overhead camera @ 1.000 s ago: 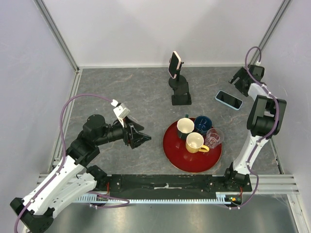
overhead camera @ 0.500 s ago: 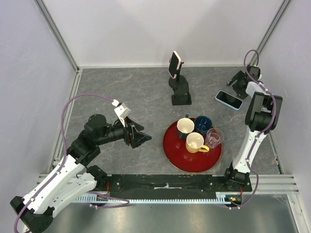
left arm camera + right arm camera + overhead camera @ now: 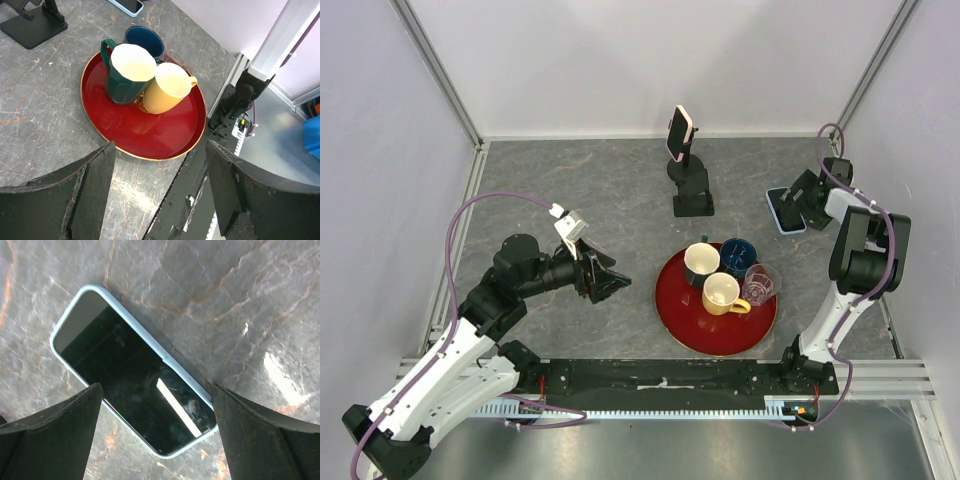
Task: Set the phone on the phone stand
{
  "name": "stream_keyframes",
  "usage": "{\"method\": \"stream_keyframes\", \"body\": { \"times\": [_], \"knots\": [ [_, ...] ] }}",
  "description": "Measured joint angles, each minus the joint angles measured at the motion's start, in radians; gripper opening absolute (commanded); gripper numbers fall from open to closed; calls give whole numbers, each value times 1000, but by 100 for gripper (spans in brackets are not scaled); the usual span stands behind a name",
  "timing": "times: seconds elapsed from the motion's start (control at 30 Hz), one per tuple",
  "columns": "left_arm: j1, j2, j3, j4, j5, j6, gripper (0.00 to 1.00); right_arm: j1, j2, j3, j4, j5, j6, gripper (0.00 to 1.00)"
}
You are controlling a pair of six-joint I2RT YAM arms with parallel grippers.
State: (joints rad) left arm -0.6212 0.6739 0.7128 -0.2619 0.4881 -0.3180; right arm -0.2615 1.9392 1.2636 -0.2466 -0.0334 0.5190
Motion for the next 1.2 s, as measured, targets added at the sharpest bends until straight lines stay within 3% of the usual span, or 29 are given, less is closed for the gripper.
{"method": "stream_keyframes", "body": {
  "times": [0.17, 0.47, 0.7, 1.07, 1.17, 1.2],
  "knots": [
    [11, 2, -5, 0, 1, 0, 79, 23, -15, 3, -75, 6, -105, 98],
    [20, 16, -16, 0, 3, 0, 79, 166, 124, 215, -254, 145, -339, 98],
    [23, 22, -16, 1, 10, 0, 79, 197, 140, 247, -294, 190, -374, 98],
    [29, 34, -16, 1, 12, 0, 78, 199, 351, 614, -612, 161, -384, 73],
    [33, 37, -16, 1, 12, 0, 78, 198, 358, 627, -626, 159, -385, 60],
    [35, 40, -16, 1, 13, 0, 78, 198, 359, 628, -627, 159, -385, 51]
  ]
}}
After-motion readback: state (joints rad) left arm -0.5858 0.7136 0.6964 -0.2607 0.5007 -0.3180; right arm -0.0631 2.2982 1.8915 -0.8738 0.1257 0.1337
